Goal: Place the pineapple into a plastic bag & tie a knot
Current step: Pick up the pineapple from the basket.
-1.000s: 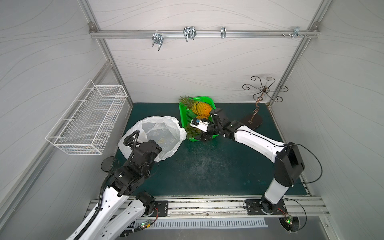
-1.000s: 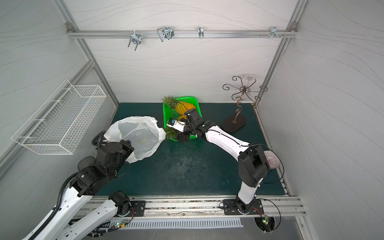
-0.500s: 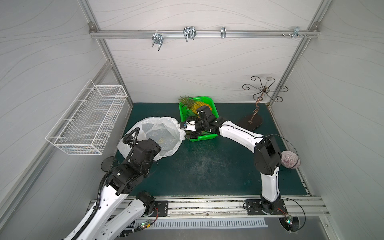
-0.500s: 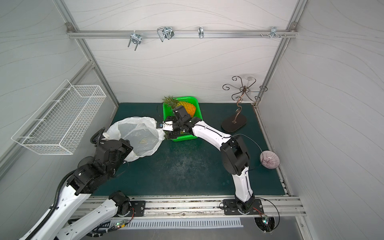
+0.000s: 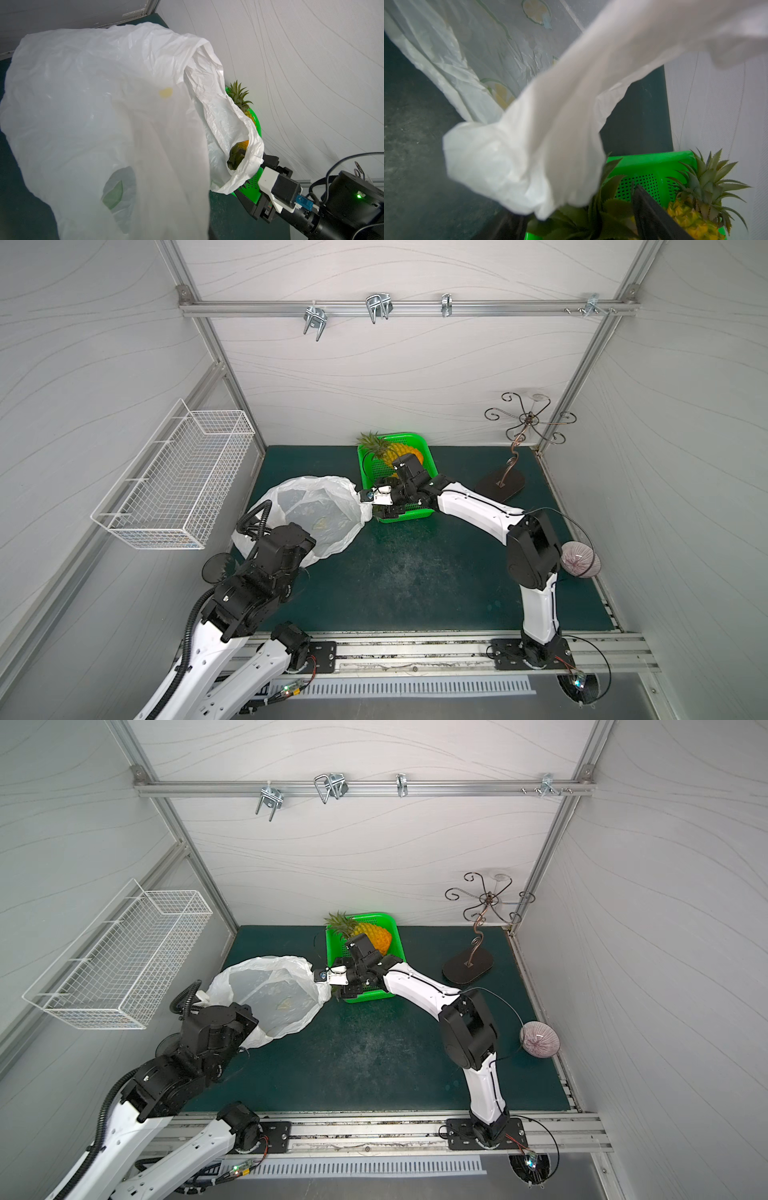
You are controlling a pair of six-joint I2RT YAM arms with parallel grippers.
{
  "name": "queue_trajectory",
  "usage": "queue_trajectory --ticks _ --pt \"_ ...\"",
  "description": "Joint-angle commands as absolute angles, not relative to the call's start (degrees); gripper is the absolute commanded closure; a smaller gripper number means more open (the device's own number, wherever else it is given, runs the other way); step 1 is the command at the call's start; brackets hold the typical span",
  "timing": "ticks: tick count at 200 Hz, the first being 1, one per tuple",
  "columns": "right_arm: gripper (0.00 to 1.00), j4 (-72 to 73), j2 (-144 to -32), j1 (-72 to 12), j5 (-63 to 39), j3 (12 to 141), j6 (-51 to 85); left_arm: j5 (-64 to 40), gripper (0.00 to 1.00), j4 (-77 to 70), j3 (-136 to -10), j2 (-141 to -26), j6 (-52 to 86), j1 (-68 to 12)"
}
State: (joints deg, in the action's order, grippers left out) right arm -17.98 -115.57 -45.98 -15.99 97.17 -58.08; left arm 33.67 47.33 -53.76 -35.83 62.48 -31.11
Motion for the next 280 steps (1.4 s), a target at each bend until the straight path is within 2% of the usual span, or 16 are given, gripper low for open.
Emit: queue_trajectory --ticks 1,40,67,96,110,138,165,179,222,258,280 --pt "0.31 -16.5 -118.07 -46.41 -13.47 97.5 -58.3 37.62 1.0 48.05 -57.49 -35.59 62.06 -30.97" --pt "0.44 -13.93 -117.96 -46.32 -10.84 95.71 -58.47 39.47 1.0 49.47 -59.06 -35.22 60.93 -31.03" --pt "0.6 -13.47 -117.63 -46.32 -9.18 95.65 -58.73 39.34 1.0 50.44 -59.39 -35.06 60.91 -31.0" --pt "0.72 -12.92 -115.58 -45.77 -8.97 93.51 -58.92 39.55 1.0 50.24 -59.59 -34.65 60.6 -31.0" --pt "0.74 -12.27 -113.99 -45.37 -9.49 92.36 -58.8 39.13 1.0 48.94 -59.42 -34.21 59.7 -30.94" --pt "0.73 -12.22 -112.21 -44.94 -9.32 91.13 -59.55 38.2 1.0 46.97 -59.15 -33.57 58.65 -30.94" --pt "0.59 -11.94 -111.96 -44.25 -9.51 89.77 -59.49 38.34 1.0 46.23 -59.5 -32.81 57.75 -30.95" --pt "0.59 -11.5 -112.34 -44.13 -9.54 89.34 -59.42 39.29 1.0 46.6 -59.54 -32.14 57.96 -31.01" --pt "0.74 -9.14 -113.9 -43.97 -9.58 89.21 -58.25 40.08 1.0 48.43 -59.41 -31.09 59.46 -30.96" --pt "1.0 -9.19 -112.57 -42.72 -12.5 90.0 -54.65 40.34 1.0 46.84 -60.02 -31.1 58.3 -31.0" --pt "1.0 -8.34 -111.26 -41.48 -13.57 90.26 -52.7 39.92 1.0 43.94 -60.24 -31.23 55.33 -30.95"
